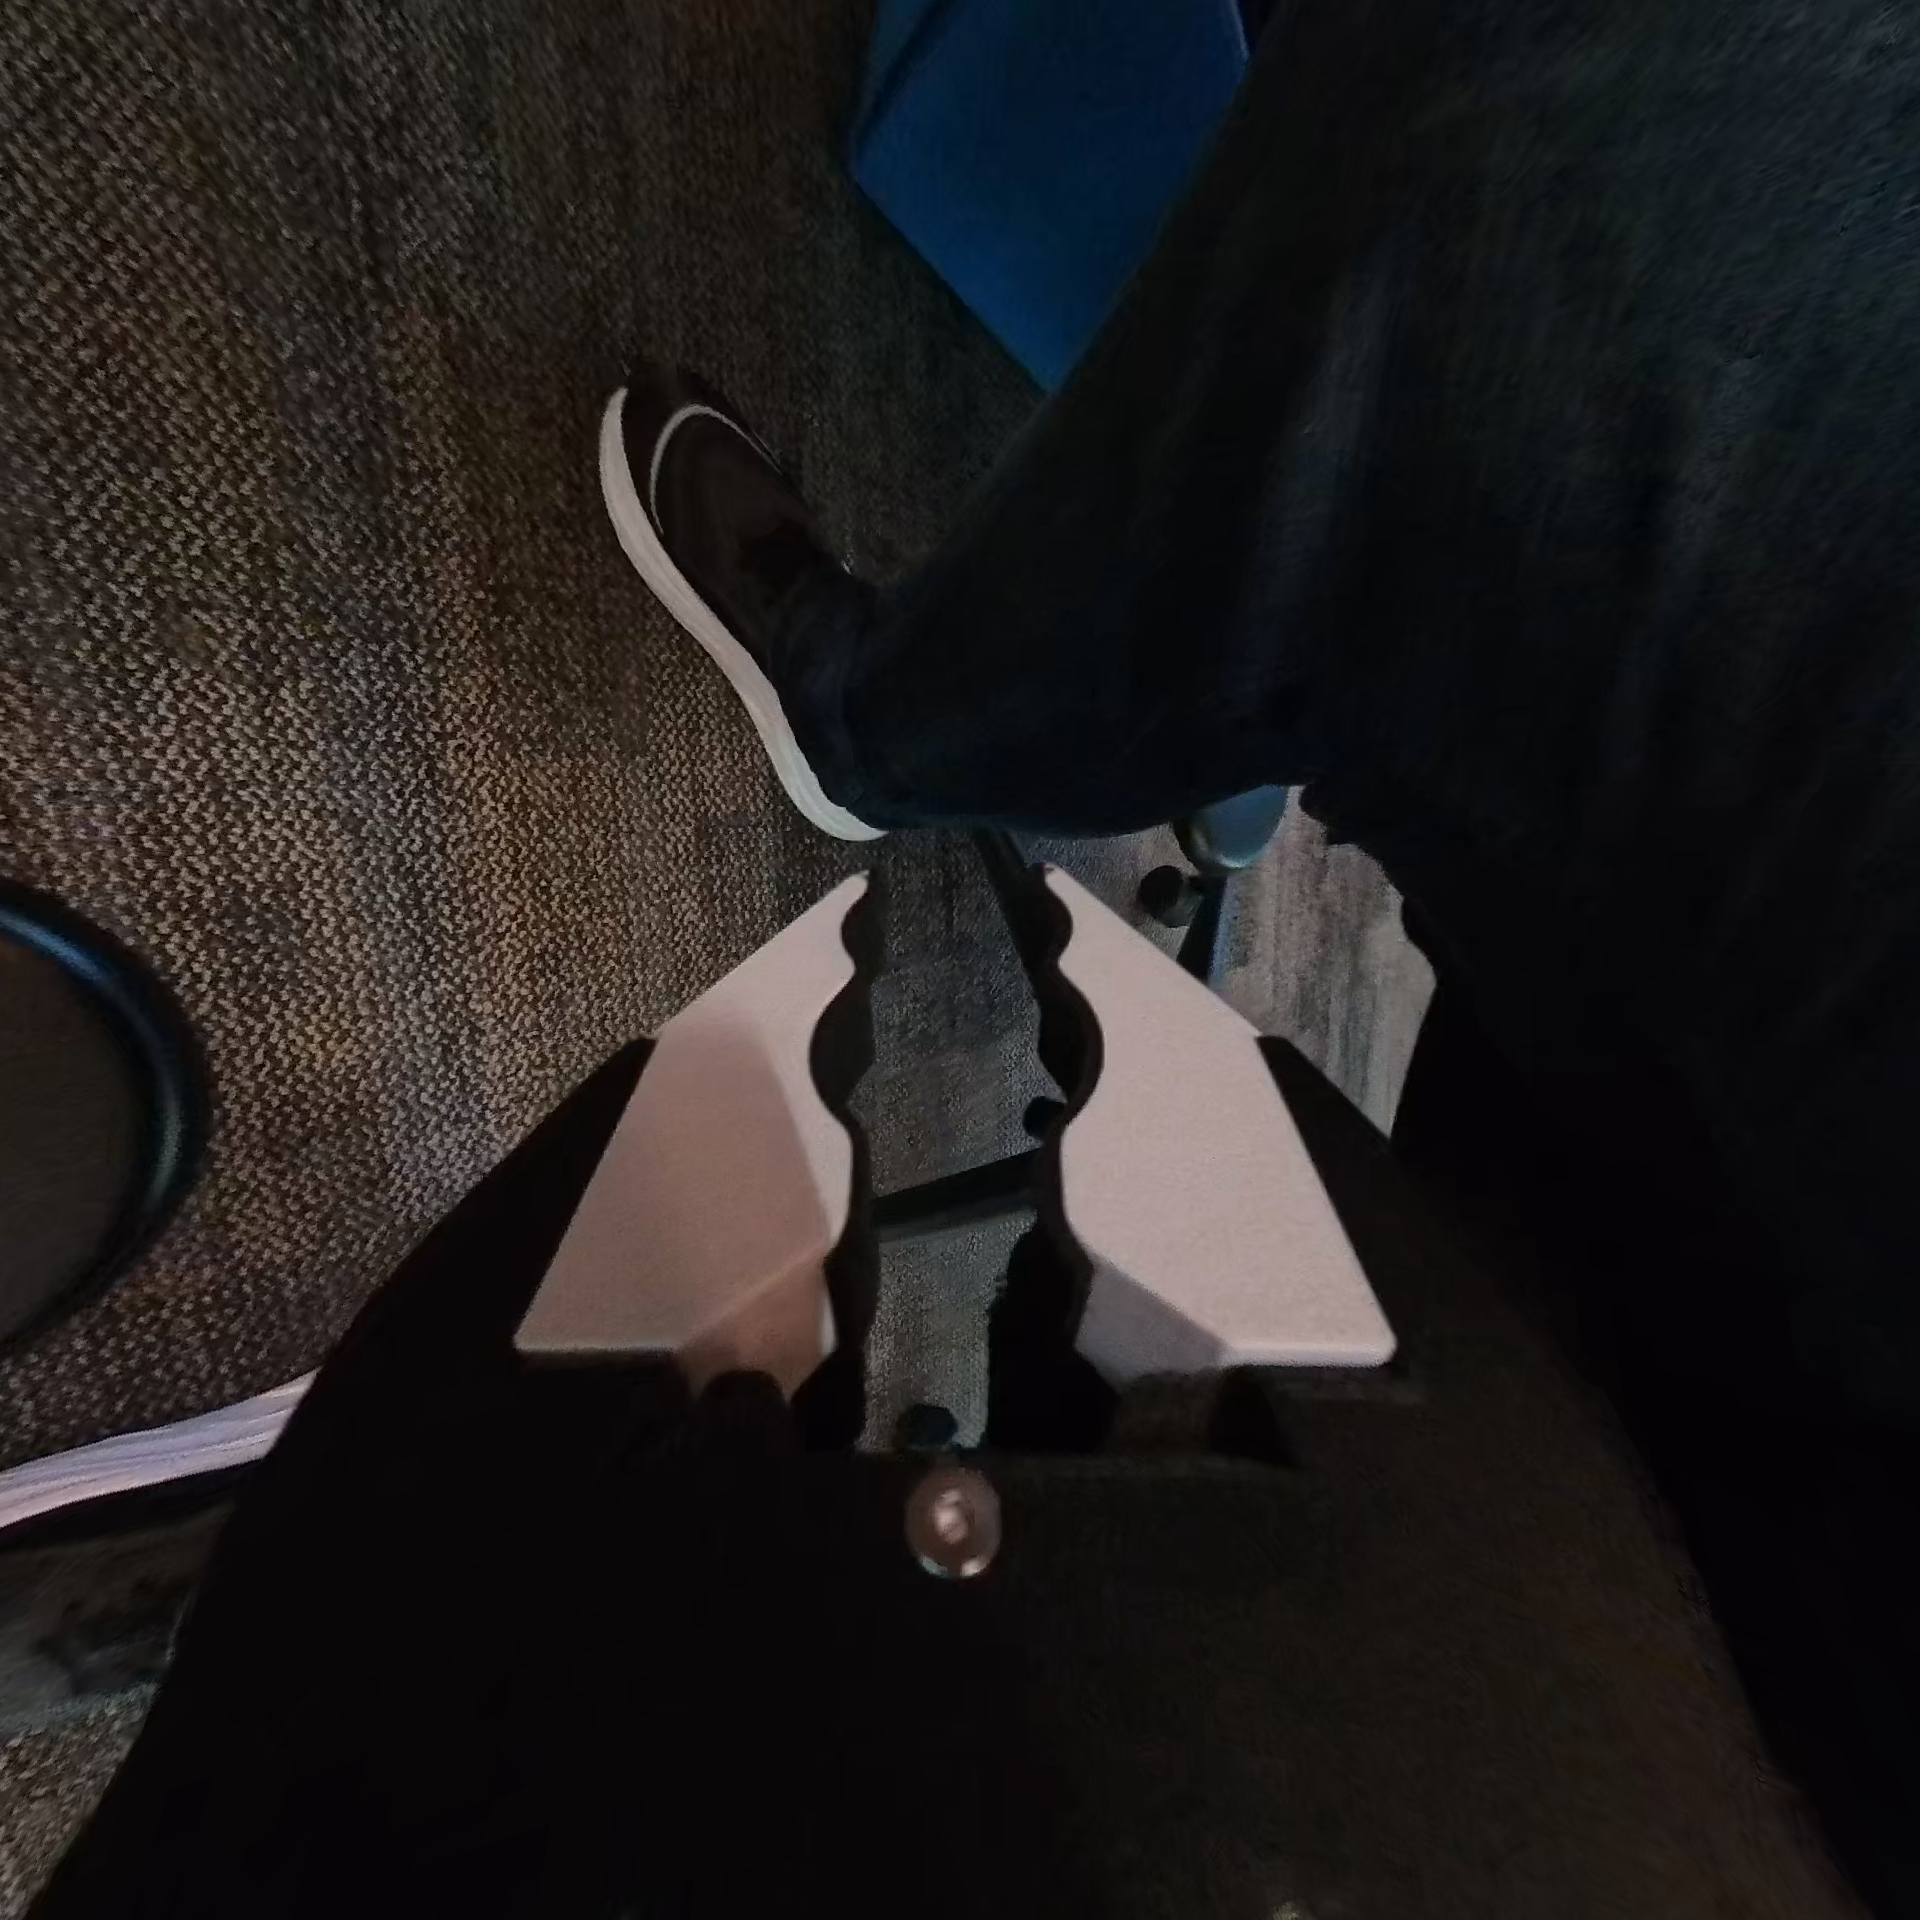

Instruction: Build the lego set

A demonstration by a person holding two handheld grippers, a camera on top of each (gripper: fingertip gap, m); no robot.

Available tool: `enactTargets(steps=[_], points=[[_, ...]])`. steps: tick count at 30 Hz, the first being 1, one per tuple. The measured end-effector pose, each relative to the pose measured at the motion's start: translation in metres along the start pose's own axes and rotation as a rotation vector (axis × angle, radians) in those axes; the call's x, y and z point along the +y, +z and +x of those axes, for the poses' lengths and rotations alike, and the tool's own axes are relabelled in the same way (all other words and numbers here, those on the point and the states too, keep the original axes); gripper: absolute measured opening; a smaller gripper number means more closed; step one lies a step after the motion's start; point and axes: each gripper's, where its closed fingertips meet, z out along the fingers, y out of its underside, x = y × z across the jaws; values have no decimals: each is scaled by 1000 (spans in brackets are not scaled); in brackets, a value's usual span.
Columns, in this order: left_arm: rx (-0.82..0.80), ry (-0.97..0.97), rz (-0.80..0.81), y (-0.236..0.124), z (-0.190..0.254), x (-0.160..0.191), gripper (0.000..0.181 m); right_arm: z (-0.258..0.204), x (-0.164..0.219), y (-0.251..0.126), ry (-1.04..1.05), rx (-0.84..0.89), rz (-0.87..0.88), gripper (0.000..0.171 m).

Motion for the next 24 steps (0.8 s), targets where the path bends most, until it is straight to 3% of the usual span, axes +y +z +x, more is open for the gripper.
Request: enactTargets(steps=[5,16,21,22,24], points=[[23,-57,18,-3,-12,-7,25,74,4,60,177,61,-25,24],[39,-112,20,-8,-31,-8,25,90,5,121,172,132,-175,30],[37,-129,33,-10,-36,-6,25,100,6,124,153,213,-234,13],[35,-131,34,-10,-37,-5,25,104,8,123,135,246,-251,2],[34,-131,32,-11,-38,-4,25,104,8,123,102,243,-265,0]])
